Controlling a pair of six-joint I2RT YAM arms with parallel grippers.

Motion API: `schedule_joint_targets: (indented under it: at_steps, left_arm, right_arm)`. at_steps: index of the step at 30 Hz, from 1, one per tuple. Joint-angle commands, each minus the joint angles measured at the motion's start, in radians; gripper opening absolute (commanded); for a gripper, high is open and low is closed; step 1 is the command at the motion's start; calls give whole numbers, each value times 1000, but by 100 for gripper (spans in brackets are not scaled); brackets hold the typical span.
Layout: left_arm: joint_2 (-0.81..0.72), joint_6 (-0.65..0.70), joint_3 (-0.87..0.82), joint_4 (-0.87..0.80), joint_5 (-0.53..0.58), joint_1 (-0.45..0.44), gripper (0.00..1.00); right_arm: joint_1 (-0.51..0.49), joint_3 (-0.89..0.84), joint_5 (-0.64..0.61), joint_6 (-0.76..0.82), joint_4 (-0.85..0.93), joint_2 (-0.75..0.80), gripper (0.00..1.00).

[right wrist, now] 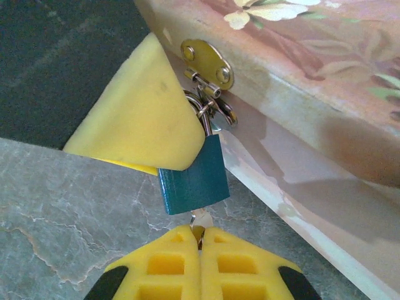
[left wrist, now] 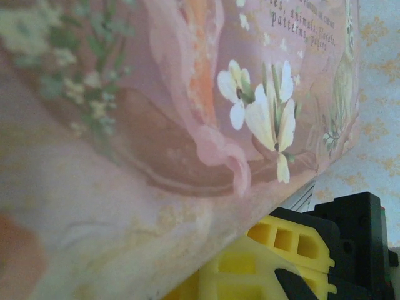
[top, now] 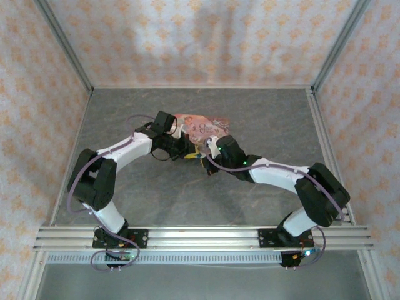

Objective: Unlock the padlock with the key

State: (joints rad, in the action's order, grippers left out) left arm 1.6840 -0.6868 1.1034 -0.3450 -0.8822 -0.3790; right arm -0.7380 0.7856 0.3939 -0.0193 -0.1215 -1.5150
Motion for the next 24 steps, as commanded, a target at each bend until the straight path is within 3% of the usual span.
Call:
schedule_joint_targets:
  at_steps: [1,9,20,24]
  left_arm:
    - [-22,20,33,34,-55,-3,0]
    - [-25,56,35,14,-57,-3,0]
    - [-53,76,-5,47,-60,-3,0]
    - [-49,92,-8,35,-61,-3,0]
  right_arm:
    - [3,18,65,-20,-58,-5,0]
    - [40,-1,189,-139,-149,-31,0]
    - [94,-54,378,-460,-461,-101,0]
    - [111,-54,421,-511,-509,-111,0]
